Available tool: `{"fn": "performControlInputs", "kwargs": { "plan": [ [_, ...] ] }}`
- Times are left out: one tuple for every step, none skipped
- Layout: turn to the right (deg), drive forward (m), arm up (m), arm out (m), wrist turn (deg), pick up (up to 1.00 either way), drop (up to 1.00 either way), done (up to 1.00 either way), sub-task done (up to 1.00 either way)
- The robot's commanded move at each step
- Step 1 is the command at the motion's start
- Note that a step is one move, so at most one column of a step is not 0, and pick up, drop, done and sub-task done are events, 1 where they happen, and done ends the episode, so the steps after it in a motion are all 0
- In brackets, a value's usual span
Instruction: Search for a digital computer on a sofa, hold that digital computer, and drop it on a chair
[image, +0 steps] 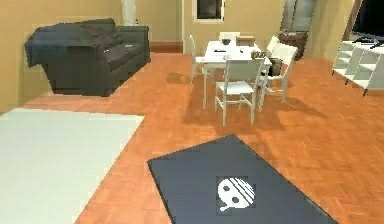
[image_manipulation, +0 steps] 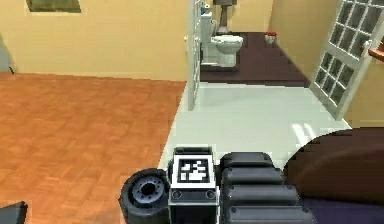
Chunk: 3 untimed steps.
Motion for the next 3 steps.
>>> {"fn": "performControlInputs", "kwargs": {
  "plan": [
    [-9.0, 0.0, 0.0, 0.0, 0.0, 0.0, 0.0, 0.0, 0.0],
    [0.0, 1.0, 0.0, 0.0, 0.0, 0.0, 0.0, 0.0, 0.0],
    [0.0, 1.0, 0.0, 0.0, 0.0, 0.0, 0.0, 0.0, 0.0]
  ]
}}
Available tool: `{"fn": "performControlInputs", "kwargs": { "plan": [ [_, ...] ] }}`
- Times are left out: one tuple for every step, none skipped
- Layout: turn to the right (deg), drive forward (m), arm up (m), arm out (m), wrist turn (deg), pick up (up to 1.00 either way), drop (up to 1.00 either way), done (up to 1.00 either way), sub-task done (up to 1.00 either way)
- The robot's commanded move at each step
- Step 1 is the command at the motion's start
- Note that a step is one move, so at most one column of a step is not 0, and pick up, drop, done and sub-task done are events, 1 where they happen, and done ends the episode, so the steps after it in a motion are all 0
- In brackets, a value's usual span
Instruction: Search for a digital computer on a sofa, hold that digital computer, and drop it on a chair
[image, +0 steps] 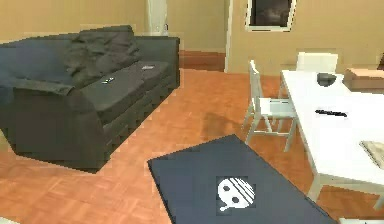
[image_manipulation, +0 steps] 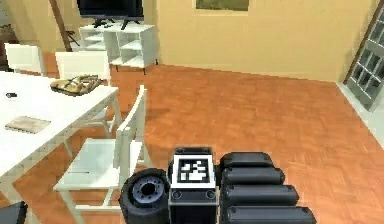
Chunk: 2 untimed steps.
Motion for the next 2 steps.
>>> {"fn": "performControlInputs", "kwargs": {
  "plan": [
    [0.0, 1.0, 0.0, 0.0, 0.0, 0.0, 0.0, 0.0, 0.0],
    [0.0, 0.75, 0.0, 0.0, 0.0, 0.0, 0.0, 0.0, 0.0]
  ]
}}
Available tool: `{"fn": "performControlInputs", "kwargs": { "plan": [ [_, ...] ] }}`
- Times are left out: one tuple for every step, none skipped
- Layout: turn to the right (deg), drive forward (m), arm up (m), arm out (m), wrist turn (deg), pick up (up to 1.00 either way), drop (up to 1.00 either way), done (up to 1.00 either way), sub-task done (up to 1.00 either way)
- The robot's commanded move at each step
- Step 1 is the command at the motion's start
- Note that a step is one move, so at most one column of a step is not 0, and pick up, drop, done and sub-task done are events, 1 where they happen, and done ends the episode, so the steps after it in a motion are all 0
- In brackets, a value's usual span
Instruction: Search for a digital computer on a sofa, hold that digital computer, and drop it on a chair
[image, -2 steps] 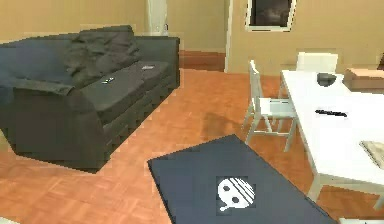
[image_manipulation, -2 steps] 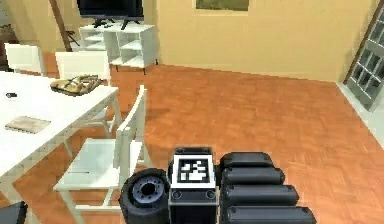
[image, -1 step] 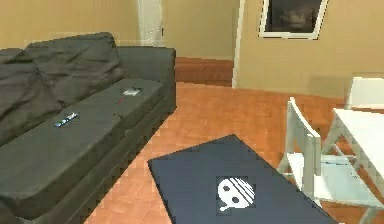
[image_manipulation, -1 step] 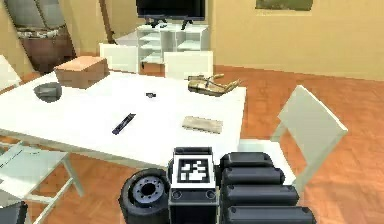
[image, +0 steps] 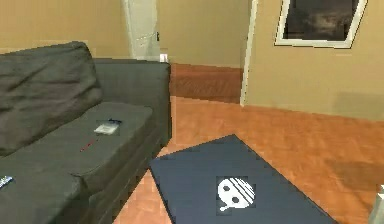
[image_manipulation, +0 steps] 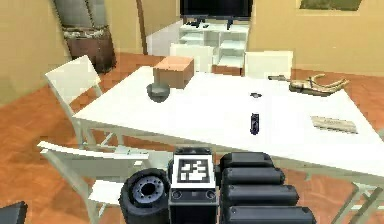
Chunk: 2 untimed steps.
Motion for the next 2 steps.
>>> {"fn": "performControlInputs", "kwargs": {
  "plan": [
    [15.0, 0.0, 0.0, 0.0, 0.0, 0.0, 0.0, 0.0, 0.0],
    [0.0, 1.0, 0.0, 0.0, 0.0, 0.0, 0.0, 0.0, 0.0]
  ]
}}
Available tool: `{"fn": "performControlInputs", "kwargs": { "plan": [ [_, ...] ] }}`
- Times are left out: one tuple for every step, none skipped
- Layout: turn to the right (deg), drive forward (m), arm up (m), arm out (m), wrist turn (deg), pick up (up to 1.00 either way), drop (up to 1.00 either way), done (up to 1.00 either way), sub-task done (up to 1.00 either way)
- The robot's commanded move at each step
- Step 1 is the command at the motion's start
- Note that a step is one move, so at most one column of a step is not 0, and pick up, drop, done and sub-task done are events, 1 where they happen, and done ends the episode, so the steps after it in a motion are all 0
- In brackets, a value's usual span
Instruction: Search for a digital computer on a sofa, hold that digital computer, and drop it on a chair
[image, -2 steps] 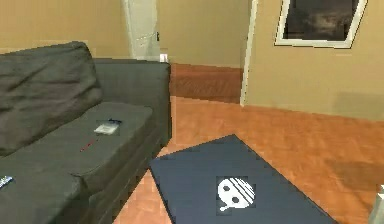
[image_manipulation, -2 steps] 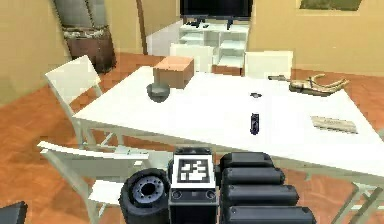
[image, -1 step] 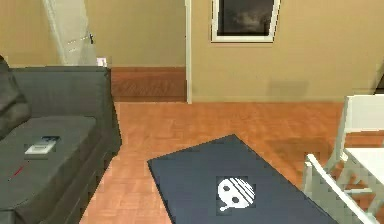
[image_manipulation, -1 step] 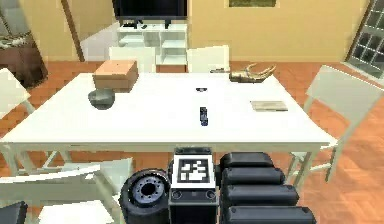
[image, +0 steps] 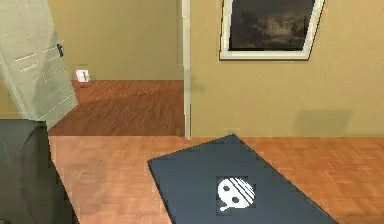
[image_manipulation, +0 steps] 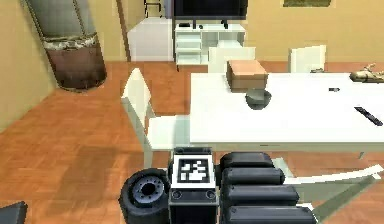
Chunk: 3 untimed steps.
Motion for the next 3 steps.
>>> {"fn": "performControlInputs", "kwargs": {
  "plan": [
    [30.0, 0.0, 0.0, 0.0, 0.0, 0.0, 0.0, 0.0, 0.0],
    [0.0, 0.4, 0.0, 0.0, 0.0, 0.0, 0.0, 0.0, 0.0],
    [-45.0, 0.0, 0.0, 0.0, 0.0, 0.0, 0.0, 0.0, 0.0]
  ]
}}
